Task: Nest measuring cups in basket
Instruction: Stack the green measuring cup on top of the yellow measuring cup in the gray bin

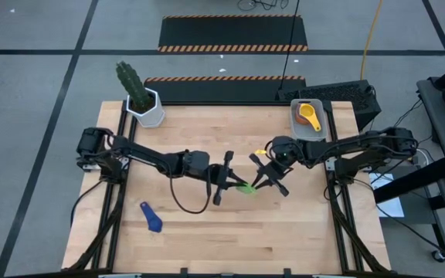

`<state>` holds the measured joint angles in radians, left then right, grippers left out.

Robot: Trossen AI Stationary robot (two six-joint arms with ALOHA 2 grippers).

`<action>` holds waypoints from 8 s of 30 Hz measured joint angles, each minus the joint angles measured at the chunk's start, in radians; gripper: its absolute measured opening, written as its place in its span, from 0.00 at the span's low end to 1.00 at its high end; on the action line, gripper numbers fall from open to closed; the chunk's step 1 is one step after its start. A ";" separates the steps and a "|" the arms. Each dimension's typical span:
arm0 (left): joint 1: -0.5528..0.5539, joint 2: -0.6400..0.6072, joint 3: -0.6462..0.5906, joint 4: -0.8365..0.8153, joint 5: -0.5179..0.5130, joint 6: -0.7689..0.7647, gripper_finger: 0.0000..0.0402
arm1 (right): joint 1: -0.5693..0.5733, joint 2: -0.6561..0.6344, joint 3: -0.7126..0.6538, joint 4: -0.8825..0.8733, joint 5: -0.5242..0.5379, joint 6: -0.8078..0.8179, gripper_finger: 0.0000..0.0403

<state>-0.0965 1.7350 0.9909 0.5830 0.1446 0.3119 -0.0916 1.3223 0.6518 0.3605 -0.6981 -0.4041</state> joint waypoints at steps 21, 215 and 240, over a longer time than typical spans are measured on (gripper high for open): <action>-0.011 -0.333 -0.006 -0.417 -0.612 -0.069 0.02 | 0.074 -0.227 0.004 -0.137 0.940 0.120 0.34; 0.134 -0.409 -0.008 -0.565 -0.403 -0.062 0.37 | -0.700 -0.772 -0.280 -0.559 1.247 -0.676 0.01; 0.134 -0.409 -0.008 -0.566 -0.404 -0.066 0.37 | -0.700 -0.772 -0.280 -0.634 1.273 -0.627 0.18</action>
<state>0.0380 1.3258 0.9829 0.0170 -0.2592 0.2459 -0.7914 0.5501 0.3717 -0.2731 0.5748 -1.0311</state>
